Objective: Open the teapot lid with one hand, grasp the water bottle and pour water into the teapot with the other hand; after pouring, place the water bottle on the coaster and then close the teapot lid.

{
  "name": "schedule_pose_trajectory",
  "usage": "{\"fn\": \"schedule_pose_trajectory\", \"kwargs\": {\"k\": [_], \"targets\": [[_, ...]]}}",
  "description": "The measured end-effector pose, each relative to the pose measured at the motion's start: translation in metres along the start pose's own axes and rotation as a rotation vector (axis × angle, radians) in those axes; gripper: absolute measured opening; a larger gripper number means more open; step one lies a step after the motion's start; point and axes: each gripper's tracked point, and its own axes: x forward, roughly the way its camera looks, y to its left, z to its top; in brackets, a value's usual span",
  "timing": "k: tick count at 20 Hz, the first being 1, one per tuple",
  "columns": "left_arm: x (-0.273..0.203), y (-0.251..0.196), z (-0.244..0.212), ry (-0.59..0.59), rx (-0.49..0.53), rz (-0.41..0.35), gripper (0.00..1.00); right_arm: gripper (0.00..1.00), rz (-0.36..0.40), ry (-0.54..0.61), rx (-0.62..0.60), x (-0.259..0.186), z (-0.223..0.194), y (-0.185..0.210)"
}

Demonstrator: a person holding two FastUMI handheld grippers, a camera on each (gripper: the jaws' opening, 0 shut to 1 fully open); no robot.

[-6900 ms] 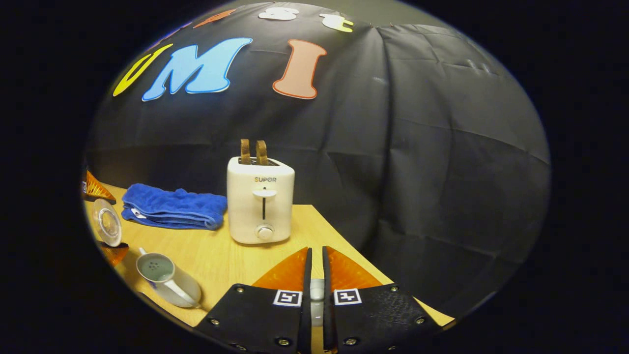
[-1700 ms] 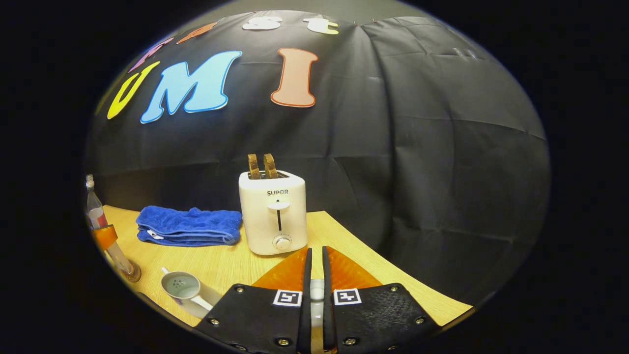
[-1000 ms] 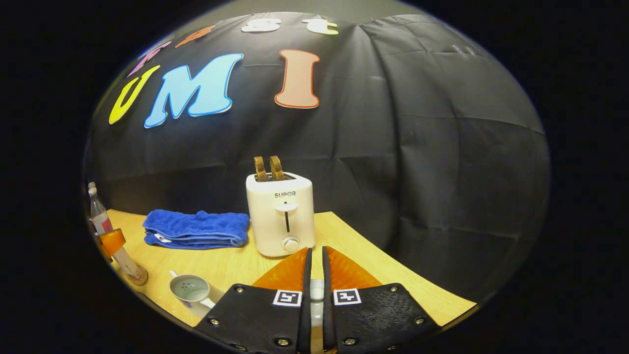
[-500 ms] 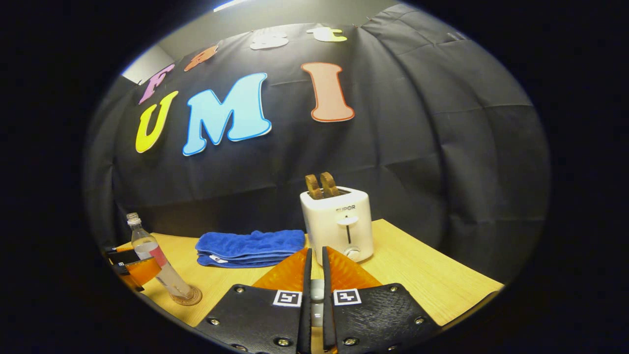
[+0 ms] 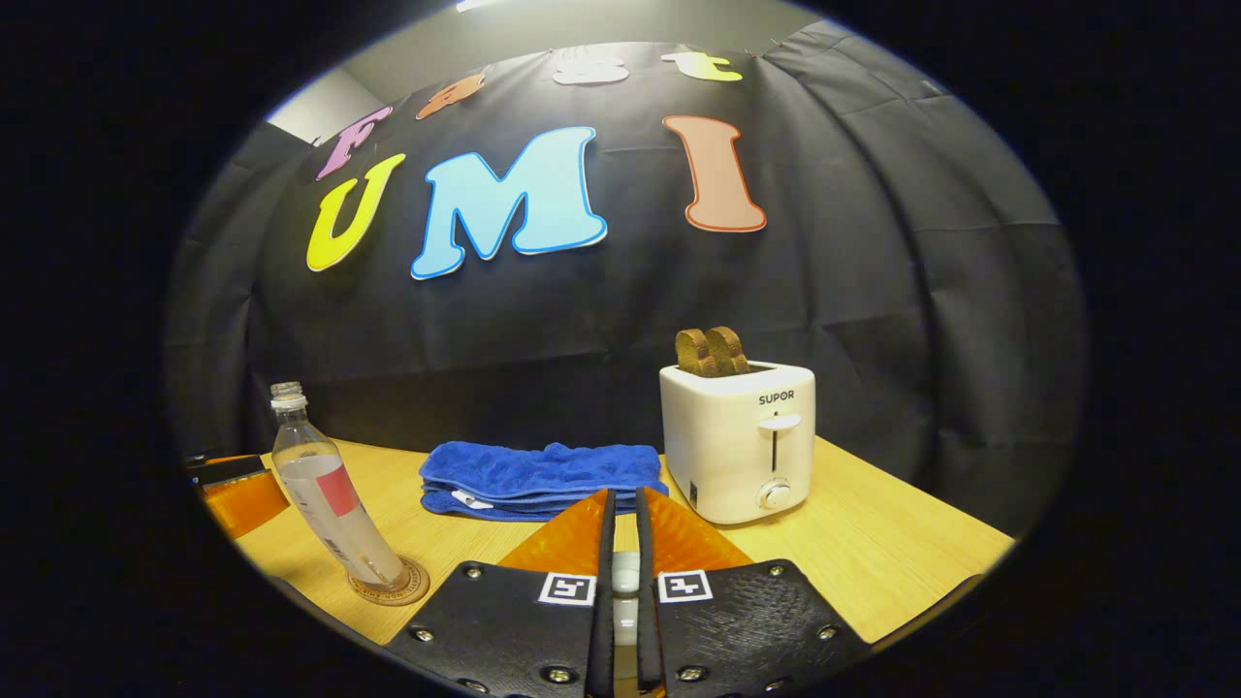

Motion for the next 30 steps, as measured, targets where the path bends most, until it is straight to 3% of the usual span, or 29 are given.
{"fn": "schedule_pose_trajectory", "kwargs": {"k": [3, 7, 16, 30], "targets": [[0.000, -0.003, -0.004, 0.009, -0.006, -0.016, 1.00, 0.09, -0.019, 0.016, -0.001, 0.009, -0.006, -0.006], [0.002, -0.004, -0.005, 0.010, -0.006, -0.028, 1.00, 0.09, 0.019, 0.027, 0.082, 0.015, -0.011, 0.000], [0.000, -0.009, -0.003, 0.010, -0.017, -0.054, 1.00, 0.09, 0.012, 0.044, -0.007, 0.012, -0.020, 0.011], [0.002, -0.008, -0.011, 0.035, -0.022, -0.056, 1.00, 0.12, -0.001, 0.062, 0.011, 0.005, -0.027, 0.007]]}}
